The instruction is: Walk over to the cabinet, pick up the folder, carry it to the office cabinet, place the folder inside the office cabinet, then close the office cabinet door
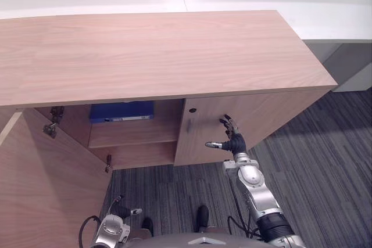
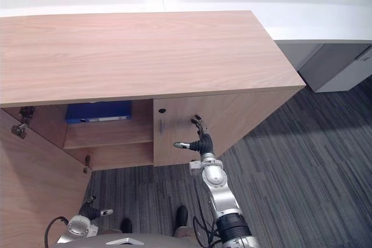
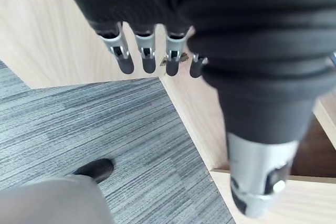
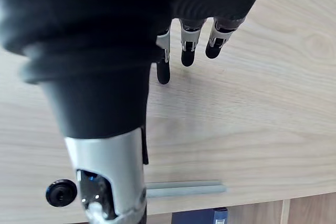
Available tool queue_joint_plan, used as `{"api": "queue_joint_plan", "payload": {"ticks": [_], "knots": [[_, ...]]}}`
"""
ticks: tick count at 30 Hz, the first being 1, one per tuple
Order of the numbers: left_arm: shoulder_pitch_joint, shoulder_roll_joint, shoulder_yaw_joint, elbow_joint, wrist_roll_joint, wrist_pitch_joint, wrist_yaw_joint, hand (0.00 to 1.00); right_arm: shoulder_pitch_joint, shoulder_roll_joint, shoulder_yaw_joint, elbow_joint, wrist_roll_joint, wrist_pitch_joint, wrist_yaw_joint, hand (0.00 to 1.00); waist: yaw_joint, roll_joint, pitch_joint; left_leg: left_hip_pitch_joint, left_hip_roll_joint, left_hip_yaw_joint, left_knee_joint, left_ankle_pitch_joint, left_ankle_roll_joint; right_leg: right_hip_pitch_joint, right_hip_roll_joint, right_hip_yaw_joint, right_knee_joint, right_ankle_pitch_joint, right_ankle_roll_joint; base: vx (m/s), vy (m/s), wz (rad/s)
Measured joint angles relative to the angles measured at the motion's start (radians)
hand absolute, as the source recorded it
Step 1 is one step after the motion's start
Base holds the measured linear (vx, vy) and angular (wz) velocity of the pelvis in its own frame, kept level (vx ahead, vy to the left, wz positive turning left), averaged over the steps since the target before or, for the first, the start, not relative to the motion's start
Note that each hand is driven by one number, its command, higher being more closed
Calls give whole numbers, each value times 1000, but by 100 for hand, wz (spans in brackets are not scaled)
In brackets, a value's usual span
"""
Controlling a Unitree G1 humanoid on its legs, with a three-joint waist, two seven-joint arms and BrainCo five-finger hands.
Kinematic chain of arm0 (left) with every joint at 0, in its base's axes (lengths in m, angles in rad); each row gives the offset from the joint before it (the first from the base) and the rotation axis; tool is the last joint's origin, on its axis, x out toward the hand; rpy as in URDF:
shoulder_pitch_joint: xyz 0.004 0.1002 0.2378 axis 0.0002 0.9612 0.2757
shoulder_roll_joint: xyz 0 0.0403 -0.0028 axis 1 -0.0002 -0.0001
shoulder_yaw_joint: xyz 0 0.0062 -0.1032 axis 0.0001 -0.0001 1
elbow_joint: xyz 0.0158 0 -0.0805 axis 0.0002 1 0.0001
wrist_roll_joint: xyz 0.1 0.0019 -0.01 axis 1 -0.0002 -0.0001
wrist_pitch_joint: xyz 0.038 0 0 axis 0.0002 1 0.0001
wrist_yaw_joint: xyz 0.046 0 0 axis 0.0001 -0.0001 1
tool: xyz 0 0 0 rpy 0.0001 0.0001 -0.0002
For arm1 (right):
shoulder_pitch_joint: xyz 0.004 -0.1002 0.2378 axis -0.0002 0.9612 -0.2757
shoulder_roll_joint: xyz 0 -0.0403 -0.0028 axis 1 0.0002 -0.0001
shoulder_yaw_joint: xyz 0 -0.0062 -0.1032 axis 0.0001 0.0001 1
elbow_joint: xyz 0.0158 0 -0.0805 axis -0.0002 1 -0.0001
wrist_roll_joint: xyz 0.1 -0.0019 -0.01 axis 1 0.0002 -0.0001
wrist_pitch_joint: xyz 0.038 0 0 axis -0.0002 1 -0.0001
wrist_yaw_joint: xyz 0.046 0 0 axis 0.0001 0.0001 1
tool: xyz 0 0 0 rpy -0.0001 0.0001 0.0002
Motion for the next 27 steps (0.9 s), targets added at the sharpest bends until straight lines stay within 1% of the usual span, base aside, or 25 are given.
{"api": "queue_joint_plan", "payload": {"ticks": [2,4,7,12,16,19,23,25,27], "knots": [[0,0,0,-3,-1,0,2,0,-3,5,-16,21,0,0,-8,0,5,1,5,0,1,-2,-1,1,-1,0,1,-1,0,-1,-1,0,-9,5],[0,0,0,-6,-2,-1,4,0,-9,7,-36,68,-2,5,-10,0,6,10,12,0,0,-2,-1,1,-1,0,1,-1,0,-2,-2,0,0,0],[0,-1,-1,-6,-9,-1,10,0,1,11,-41,109,-40,11,-10,0,5,14,16,0,1,-3,-4,1,-1,0,2,-2,0,-4,-2,0,0,0],[2,-1,-2,-6,-10,-1,14,0,58,47,-94,148,-42,11,-10,0,3,12,17,22,1,-4,-35,13,1,7,2,-3,0,-8,-2,0,0,0],[8,-1,-2,-8,-10,-1,14,0,114,63,-105,223,-84,13,-10,0,-6,10,17,48,1,-3,-47,13,1,26,3,-3,0,-14,-2,0,0,0],[10,-1,-2,-8,-10,-1,14,0,142,73,-105,266,-113,16,-9,0,-6,8,16,64,2,2,-55,13,1,36,4,2,0,-17,-3,-7,-2,-5],[11,-1,-2,-8,-10,-1,14,0,165,93,-110,374,-133,32,-6,0,-9,3,13,74,2,8,-57,13,1,43,5,8,0,-17,-3,-24,-5,-5],[14,-1,-2,-8,-15,-1,14,0,170,93,-113,433,-158,36,3,0,-9,2,13,97,4,17,-64,13,1,57,7,17,0,-17,-3,-16,-2,-14],[21,-1,-1,-8,-35,-1,14,0,170,93,-117,484,-159,40,2,0,-9,1,12,124,5,40,-71,11,0,69,9,37,0,-17,-3,-43,3,-27]]}}
